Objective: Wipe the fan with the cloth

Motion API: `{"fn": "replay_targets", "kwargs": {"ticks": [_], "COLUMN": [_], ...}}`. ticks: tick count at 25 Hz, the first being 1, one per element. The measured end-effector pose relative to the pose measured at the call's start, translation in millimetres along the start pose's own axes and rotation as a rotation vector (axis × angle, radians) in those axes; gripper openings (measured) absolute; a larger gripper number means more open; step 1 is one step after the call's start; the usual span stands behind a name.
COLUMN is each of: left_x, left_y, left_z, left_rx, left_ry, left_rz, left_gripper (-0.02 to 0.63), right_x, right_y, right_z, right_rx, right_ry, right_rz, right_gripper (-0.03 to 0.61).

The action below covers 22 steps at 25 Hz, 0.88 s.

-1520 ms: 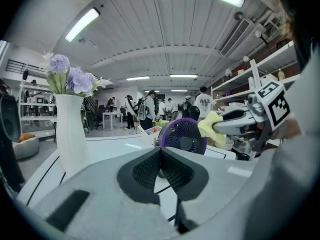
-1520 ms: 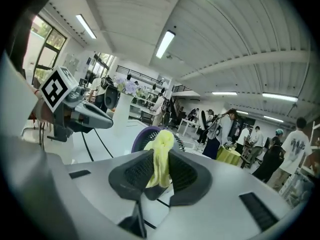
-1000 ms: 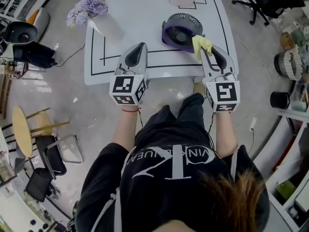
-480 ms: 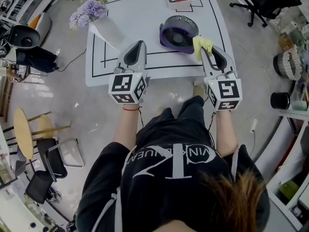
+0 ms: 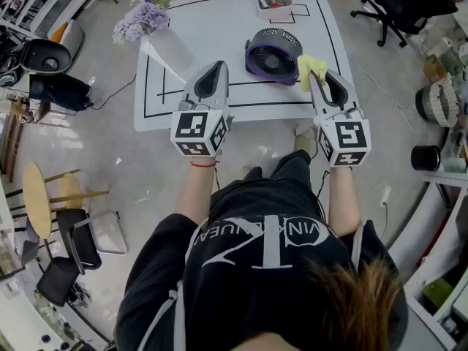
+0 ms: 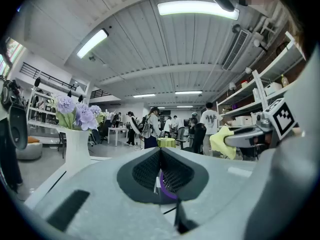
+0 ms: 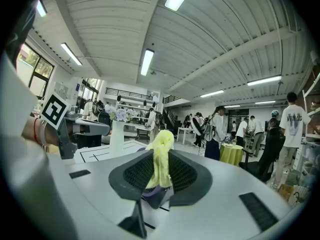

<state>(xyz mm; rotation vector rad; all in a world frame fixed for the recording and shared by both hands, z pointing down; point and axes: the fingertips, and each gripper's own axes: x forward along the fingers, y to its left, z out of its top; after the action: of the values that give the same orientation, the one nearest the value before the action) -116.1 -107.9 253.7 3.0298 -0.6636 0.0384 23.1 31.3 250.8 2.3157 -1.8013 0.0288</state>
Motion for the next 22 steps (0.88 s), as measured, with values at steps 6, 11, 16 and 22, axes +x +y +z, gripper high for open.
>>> {"fn": "replay_targets", "kwargs": {"ticks": [6, 11, 16, 22], "left_x": [0, -5, -6, -6], "left_y": [-4, 3, 6, 9], "left_z": [6, 7, 5, 1], "left_rx": [0.029, 0.035, 0.029, 0.037], "left_ry": [-0.013, -0.015, -0.013, -0.001], "left_rz": [0.006, 0.034, 0.044, 0.05], "left_gripper": [0.011, 0.011, 0.011, 0.011], "right_x": [-1, 0, 1, 3], "right_y": [-5, -3, -4, -2], "right_z": [5, 4, 2, 0], "right_rx": [0.002, 0.012, 0.023, 0.036], "right_ry": [-0.014, -0.017, -0.02, -0.019], "right_rz": [-0.004, -0.001, 0.006, 0.019], "right_gripper": [0.083, 0.083, 0.083, 0.084]}}
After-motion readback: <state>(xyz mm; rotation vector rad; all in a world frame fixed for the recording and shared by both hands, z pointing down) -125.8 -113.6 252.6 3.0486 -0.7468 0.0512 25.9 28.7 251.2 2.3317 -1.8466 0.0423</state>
